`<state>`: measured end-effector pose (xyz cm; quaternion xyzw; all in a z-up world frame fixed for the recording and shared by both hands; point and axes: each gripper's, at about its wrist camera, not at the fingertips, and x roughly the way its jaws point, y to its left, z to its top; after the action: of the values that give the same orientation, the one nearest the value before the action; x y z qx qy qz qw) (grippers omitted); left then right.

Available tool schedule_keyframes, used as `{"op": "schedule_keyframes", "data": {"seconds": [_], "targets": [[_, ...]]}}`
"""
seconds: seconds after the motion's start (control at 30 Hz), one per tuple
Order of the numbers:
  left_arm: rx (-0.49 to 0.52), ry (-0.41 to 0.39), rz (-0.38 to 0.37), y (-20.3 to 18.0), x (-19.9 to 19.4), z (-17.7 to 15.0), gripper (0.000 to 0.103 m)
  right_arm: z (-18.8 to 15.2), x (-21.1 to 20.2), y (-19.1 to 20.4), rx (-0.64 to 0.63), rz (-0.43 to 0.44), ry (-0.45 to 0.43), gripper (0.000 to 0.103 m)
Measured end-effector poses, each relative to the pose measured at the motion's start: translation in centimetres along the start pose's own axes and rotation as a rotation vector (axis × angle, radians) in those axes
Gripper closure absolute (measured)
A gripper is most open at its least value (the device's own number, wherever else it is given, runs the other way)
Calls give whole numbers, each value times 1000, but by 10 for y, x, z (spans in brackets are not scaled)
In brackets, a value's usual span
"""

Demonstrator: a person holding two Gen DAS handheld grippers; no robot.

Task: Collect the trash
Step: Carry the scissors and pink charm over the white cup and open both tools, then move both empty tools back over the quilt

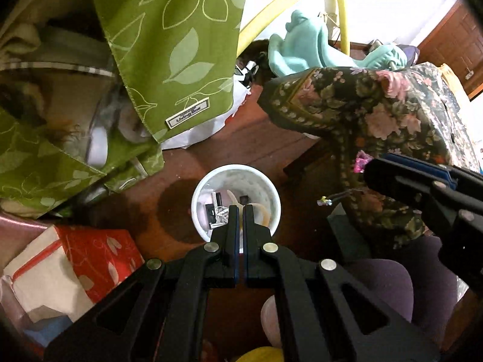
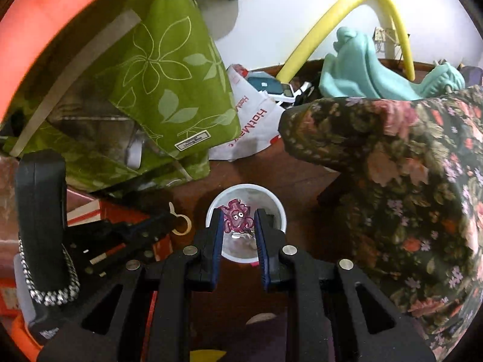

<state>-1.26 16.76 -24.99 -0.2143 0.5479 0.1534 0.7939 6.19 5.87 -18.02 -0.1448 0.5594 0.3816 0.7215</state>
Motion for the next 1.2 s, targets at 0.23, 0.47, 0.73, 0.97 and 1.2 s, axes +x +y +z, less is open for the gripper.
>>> {"op": "schedule_keyframes", "data": {"seconds": [0.23,0.47,0.73,0.97,1.2], "targets": [[-7,24,-13,4,12,5,99,17,14,-3,38,55,51,77],[15,65,-4,0,21,1,92,19,9,-8,50,44,37,63],[37,33,-11,-11,4,5,92,12,-14,-15,35,14,-15,63],[94,-13,-14,-42,-20,15,92,4,-49,-34,47,-11,-94,63],[167,-71,-26,-95,-43,28,92,-3,-85,-78,104,-40,-175,63]]}}
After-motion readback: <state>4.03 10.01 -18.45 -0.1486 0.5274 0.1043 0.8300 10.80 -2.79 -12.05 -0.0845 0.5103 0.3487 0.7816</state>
